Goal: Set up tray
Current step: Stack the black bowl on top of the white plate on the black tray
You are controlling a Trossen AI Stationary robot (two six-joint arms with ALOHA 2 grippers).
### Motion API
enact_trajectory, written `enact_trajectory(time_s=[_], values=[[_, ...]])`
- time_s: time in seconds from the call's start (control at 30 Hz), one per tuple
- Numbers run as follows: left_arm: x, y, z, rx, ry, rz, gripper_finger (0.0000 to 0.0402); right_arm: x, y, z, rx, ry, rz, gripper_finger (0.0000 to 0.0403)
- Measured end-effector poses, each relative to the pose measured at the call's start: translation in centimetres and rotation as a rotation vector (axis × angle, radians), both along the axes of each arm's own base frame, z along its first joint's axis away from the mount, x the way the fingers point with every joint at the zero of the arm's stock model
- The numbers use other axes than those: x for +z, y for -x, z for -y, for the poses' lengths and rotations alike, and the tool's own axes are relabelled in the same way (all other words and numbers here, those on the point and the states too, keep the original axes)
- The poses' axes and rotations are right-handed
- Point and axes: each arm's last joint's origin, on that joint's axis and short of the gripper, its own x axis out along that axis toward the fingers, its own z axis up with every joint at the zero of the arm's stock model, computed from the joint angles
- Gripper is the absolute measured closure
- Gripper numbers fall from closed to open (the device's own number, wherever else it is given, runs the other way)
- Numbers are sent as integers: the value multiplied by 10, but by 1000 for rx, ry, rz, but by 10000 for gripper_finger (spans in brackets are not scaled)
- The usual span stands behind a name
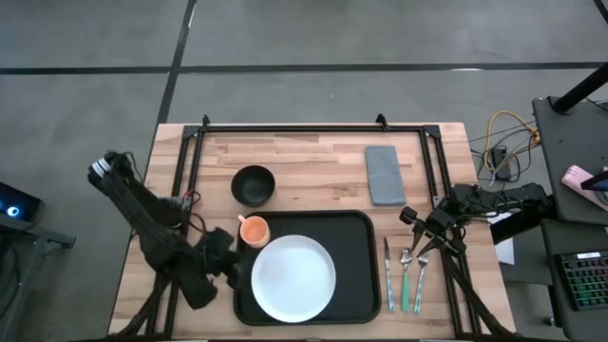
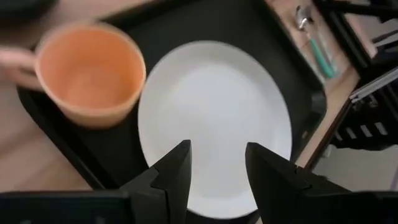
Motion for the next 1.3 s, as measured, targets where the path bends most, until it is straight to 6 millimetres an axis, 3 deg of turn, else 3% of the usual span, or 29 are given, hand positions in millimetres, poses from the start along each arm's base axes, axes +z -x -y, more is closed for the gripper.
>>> enact_trajectory(time_s=[0.3,0.53,1.1,1.3], values=[[30,-5,-62,-12,-27,-7,269,0,0,0,0,0,0,328],[34,-21,-110,20,2,-74,269,0,0,0,0,0,0,321],[5,-68,-187,9,3,-336,269,0,0,0,0,0,0,331],[-12,-85,-200,-144,-95,-474,269,0,0,0,0,0,0,324]])
